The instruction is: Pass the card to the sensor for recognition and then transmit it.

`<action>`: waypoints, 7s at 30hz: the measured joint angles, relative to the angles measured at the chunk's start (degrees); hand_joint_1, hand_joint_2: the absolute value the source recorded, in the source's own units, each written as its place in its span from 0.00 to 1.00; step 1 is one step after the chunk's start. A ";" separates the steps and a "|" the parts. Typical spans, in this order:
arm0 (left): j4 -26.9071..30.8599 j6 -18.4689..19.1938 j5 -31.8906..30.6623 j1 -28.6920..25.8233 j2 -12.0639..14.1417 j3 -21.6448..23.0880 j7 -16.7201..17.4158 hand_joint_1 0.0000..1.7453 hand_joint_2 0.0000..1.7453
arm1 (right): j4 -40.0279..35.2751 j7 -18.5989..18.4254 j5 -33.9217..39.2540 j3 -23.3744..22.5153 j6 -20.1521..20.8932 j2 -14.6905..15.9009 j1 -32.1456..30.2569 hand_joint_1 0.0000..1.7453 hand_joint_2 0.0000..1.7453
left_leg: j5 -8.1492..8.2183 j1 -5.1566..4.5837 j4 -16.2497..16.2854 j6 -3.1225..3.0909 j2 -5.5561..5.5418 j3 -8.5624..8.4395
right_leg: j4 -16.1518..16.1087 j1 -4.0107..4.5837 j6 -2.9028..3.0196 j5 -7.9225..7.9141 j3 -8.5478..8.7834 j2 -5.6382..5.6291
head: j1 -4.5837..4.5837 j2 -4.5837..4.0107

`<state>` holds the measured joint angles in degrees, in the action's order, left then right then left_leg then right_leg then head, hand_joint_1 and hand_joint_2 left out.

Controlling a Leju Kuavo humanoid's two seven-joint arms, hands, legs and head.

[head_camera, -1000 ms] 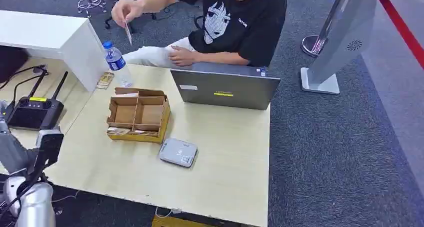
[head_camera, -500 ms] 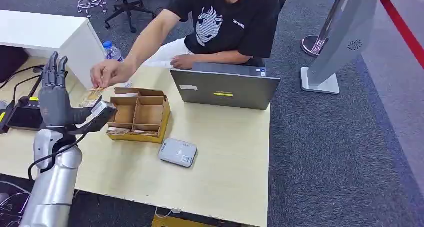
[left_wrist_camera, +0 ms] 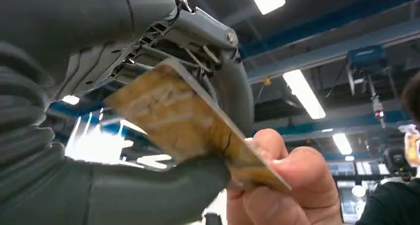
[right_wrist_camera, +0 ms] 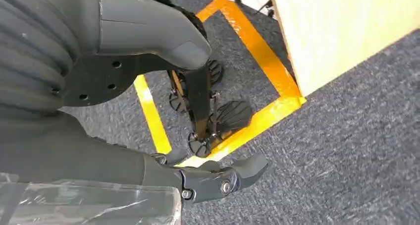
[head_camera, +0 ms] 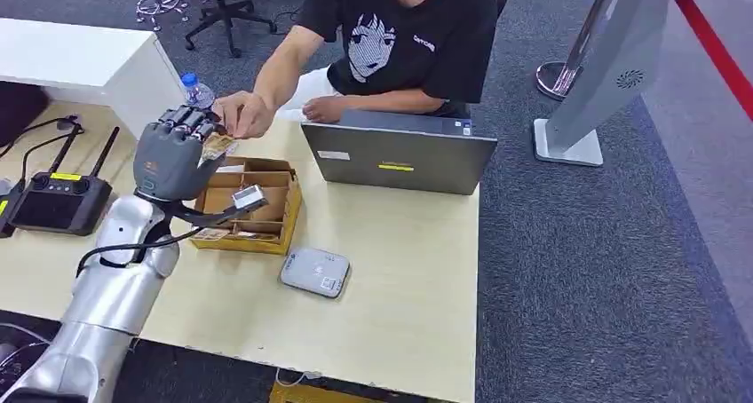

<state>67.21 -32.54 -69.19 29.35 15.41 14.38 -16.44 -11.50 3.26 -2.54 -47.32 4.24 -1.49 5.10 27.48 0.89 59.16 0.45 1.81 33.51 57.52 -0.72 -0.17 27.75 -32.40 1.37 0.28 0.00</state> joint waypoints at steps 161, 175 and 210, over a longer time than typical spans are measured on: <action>0.33 10.11 3.89 -15.50 6.08 9.48 1.88 0.00 1.00 | 0.55 -1.46 -4.68 -7.81 -1.71 -1.25 0.06 0.00 1.00 | -0.05 0.00 -0.04 0.03 -0.05 0.05 | 0.03 0.00 0.00 0.00 -0.03 0.08 | 0.00 0.00; -7.86 6.03 3.08 -14.20 2.48 7.01 -0.06 0.00 1.00 | 0.55 -1.81 -5.75 -7.81 -1.99 -1.25 0.12 0.00 1.00 | -0.05 0.00 -0.04 0.03 -0.05 0.05 | 0.03 0.00 0.00 0.00 -0.04 0.08 | 0.00 0.00; -6.10 1.48 2.82 -4.71 -0.76 3.91 -2.18 1.00 1.00 | 0.55 -1.46 -8.44 -7.81 -1.31 -1.25 0.31 0.00 1.00 | -0.10 0.00 -0.01 0.01 -0.07 0.05 | 0.04 0.00 0.02 -0.05 -0.04 0.10 | 0.02 0.00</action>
<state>61.11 -31.06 -66.38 24.64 14.65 18.29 -18.62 -10.95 1.79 -10.97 -55.12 2.93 -2.73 5.41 27.39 0.89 59.15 0.46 1.74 33.57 57.56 -0.72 -0.15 27.70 -32.44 1.47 0.31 0.00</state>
